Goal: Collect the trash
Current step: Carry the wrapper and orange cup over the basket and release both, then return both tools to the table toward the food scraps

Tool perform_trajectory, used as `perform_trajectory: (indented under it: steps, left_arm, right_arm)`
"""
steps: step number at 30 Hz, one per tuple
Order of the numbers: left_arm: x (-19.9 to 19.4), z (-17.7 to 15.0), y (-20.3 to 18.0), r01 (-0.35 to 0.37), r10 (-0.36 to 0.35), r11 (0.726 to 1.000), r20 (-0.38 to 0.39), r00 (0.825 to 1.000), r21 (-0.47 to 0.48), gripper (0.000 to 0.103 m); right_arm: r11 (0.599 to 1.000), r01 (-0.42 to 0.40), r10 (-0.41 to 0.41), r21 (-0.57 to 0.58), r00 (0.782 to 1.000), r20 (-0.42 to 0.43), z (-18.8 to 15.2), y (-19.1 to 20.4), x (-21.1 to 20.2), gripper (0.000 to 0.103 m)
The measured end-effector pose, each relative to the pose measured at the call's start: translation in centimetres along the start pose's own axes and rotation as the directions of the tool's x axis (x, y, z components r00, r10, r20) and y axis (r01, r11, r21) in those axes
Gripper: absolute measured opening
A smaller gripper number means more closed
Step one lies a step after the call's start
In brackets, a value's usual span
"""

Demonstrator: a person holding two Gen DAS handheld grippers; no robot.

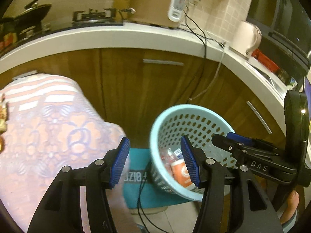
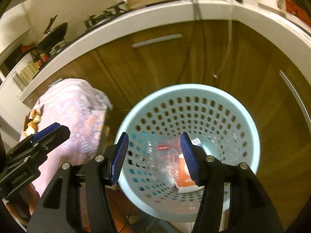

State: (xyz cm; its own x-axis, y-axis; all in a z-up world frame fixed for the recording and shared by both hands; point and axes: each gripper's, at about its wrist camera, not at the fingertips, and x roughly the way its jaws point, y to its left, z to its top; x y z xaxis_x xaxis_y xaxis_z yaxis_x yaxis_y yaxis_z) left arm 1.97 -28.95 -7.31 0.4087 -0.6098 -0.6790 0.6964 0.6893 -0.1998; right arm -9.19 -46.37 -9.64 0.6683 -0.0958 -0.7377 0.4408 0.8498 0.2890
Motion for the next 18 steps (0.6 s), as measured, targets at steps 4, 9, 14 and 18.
perform_trajectory:
  steps: [4, 9, 14, 18]
  left_arm:
    - [-2.8, 0.3, 2.5, -0.022, 0.025, 0.999, 0.053, 0.998, -0.048, 0.053]
    - [-6.6, 0.7, 6.0, -0.064, 0.078, 0.991, 0.119, 0.990, -0.116, 0.053]
    - [-10.7, 0.8, 10.3, -0.156, 0.190, 0.970, 0.176, 0.966, -0.187, 0.053]
    - [-13.3, 0.6, 14.0, -0.231, 0.283, 0.941, 0.200, 0.938, -0.248, 0.053]
  right_arm:
    - [0.998, -0.042, 0.044, -0.049, 0.999, 0.030, 0.9, 3.0, -0.6, 0.052]
    - [0.985, -0.114, 0.123, -0.128, 0.990, 0.068, 2.3, 7.8, -1.3, 0.052]
    - [0.956, -0.190, 0.214, -0.222, 0.973, 0.087, 3.1, 13.7, -1.8, 0.052]
    - [0.923, -0.233, 0.270, -0.308, 0.959, 0.083, 3.5, 18.7, -1.6, 0.050]
